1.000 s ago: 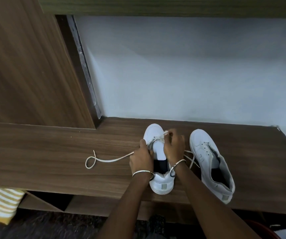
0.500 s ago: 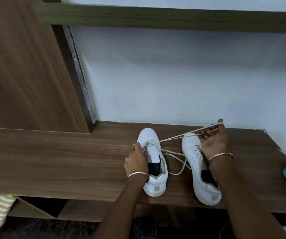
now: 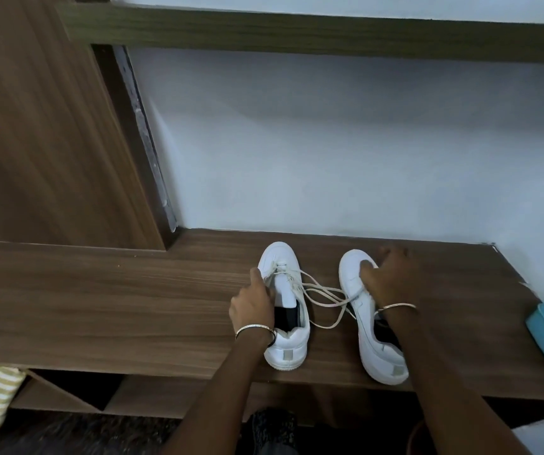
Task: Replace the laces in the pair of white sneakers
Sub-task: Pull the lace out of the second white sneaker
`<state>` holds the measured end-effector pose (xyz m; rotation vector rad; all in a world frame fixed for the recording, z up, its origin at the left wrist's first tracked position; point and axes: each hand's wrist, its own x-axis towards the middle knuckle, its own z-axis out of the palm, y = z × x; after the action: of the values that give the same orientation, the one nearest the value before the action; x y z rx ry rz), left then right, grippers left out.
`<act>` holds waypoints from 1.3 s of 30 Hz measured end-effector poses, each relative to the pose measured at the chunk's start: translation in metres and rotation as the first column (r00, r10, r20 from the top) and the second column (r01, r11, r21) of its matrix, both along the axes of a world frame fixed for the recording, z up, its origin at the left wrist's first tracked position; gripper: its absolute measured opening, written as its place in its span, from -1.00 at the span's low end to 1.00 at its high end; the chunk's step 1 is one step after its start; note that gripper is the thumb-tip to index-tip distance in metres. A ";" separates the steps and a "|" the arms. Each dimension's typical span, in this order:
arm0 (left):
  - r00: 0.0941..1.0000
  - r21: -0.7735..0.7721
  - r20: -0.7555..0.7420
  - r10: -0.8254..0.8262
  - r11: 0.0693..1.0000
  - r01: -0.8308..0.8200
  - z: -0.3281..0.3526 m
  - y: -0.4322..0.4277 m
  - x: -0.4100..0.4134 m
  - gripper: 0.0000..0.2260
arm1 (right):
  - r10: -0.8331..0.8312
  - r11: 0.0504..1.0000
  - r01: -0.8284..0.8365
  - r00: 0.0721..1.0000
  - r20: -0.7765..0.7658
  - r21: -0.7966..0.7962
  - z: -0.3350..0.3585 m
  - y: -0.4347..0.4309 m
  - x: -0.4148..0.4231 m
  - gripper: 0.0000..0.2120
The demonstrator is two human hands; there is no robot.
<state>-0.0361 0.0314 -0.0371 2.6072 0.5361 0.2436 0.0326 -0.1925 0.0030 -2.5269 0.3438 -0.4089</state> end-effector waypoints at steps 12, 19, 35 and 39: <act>0.999 0.066 -0.030 -0.034 0.997 0.036 -0.006 0.004 0.006 -0.84 | 0.440 0.815 -0.438 0.894 -0.085 -0.381 -0.029 0.138 -0.011 -0.96; 1.000 0.049 -0.018 -0.018 0.999 0.019 -0.009 0.004 0.005 -0.84 | 0.160 0.875 -0.165 0.986 0.049 0.456 -0.033 0.121 -0.001 -0.87; 0.982 0.124 0.056 -0.183 0.977 0.175 0.013 0.005 0.020 -0.76 | 0.259 0.964 -0.250 0.961 -0.096 0.094 -0.007 0.074 -0.019 -0.74; 0.965 0.165 -0.017 -0.262 0.951 0.261 0.015 0.005 0.045 -0.73 | 0.509 0.860 -0.497 0.826 -0.244 0.112 -0.024 0.101 -0.036 -0.73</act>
<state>0.0085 0.0361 -0.0223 2.8015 0.1685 0.2145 -0.0039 -0.0910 -0.0210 -2.5036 -0.2255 0.1477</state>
